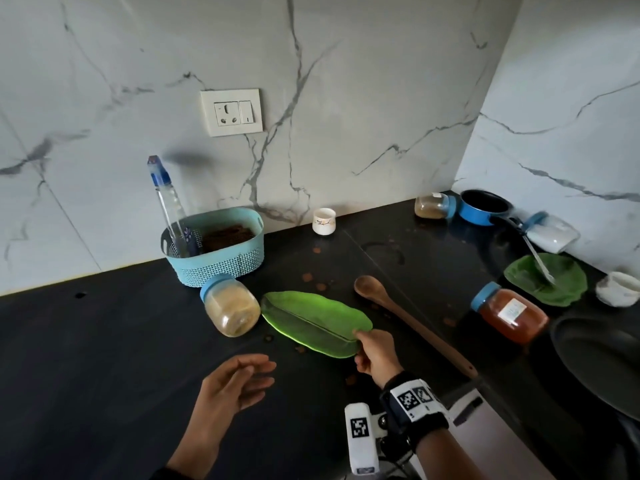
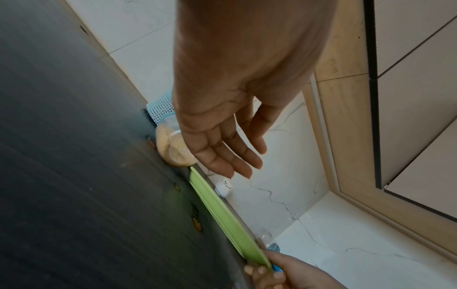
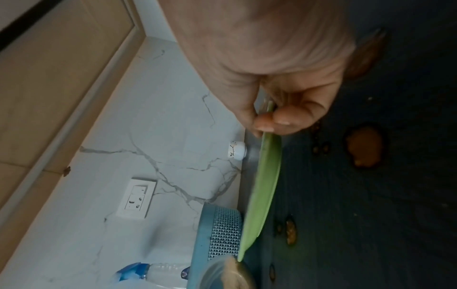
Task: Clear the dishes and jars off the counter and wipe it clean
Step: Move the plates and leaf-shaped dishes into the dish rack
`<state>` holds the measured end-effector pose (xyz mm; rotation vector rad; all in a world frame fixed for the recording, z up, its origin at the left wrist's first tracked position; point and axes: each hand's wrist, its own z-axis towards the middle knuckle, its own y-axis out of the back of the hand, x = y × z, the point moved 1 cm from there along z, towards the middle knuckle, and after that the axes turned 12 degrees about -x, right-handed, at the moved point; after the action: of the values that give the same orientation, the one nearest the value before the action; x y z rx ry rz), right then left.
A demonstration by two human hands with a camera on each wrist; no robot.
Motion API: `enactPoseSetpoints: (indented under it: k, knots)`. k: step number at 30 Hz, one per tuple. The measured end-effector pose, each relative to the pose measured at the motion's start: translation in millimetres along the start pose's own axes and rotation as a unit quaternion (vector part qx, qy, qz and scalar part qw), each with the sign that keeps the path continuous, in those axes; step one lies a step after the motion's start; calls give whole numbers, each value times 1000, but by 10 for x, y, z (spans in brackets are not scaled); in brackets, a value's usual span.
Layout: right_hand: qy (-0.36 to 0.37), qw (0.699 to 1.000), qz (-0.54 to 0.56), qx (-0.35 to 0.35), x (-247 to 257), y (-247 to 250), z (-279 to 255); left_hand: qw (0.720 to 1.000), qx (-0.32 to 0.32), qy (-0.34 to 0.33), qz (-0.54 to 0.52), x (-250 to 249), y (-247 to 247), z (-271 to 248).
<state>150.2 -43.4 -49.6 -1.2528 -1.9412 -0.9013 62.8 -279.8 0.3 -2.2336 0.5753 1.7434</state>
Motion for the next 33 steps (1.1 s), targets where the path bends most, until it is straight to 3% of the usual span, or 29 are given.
enactPoseSetpoints:
  k: [8, 15, 21, 29, 31, 33]
  knots:
    - [90, 992, 82, -25, 59, 464, -69, 999, 38, 32, -8, 65, -177, 99]
    - [123, 962, 243, -23, -156, 1234, -545, 985, 167, 44, 10, 97, -966, 22]
    - [163, 922, 325, -132, -362, 1809, -872, 936, 346, 65, -1, 17, -2100, -636]
    - [156, 916, 275, -246, -944, 2871, -1306, 904, 412, 111, -40, 332, -2904, -1398]
    - [118, 893, 296, -319, -1236, 3263, -1429, 889, 438, 129, -32, 406, -3069, -1485]
    - [57, 845, 351, -400, -1611, 3638, -1551, 891, 428, 151, -31, 452, -3170, -1552]
